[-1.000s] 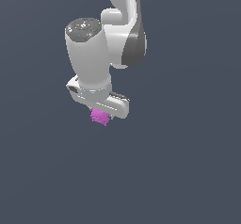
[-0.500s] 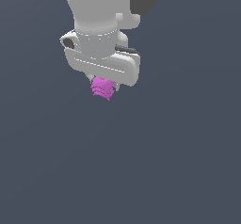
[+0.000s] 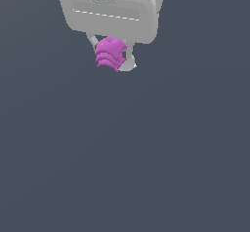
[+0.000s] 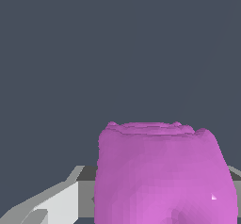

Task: Pick up the object and move it to a goal position.

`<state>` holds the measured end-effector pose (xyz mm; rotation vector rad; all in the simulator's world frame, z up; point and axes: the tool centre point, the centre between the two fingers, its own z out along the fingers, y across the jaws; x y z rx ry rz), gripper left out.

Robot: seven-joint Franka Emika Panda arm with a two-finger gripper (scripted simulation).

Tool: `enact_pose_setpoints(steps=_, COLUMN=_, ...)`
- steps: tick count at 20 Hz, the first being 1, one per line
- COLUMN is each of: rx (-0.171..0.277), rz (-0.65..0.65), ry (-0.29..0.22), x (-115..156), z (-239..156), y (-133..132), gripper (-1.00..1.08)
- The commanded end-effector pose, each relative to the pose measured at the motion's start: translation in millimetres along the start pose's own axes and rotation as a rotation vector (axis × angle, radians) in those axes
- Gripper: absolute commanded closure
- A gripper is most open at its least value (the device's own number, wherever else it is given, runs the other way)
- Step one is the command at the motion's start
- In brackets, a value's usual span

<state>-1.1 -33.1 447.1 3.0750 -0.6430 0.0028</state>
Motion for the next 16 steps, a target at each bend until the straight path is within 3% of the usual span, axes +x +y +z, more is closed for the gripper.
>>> enact_pose_setpoints(steps=1, rx=-0.001, rz=0.000, ry=-0.002, x=-4.3, z=-17.5, y=-1.3, gripper=1.08)
enact_pose_setpoints(steps=8, rx=-0.001, rz=0.000, ry=-0.002, x=-9.7, z=-45.9, y=-4.5, gripper=1.08)
enact_pose_setpoints(steps=16, rx=-0.001, rz=0.000, ry=-0.002, x=-9.3, z=-49.0, y=-5.2, gripper=1.08)
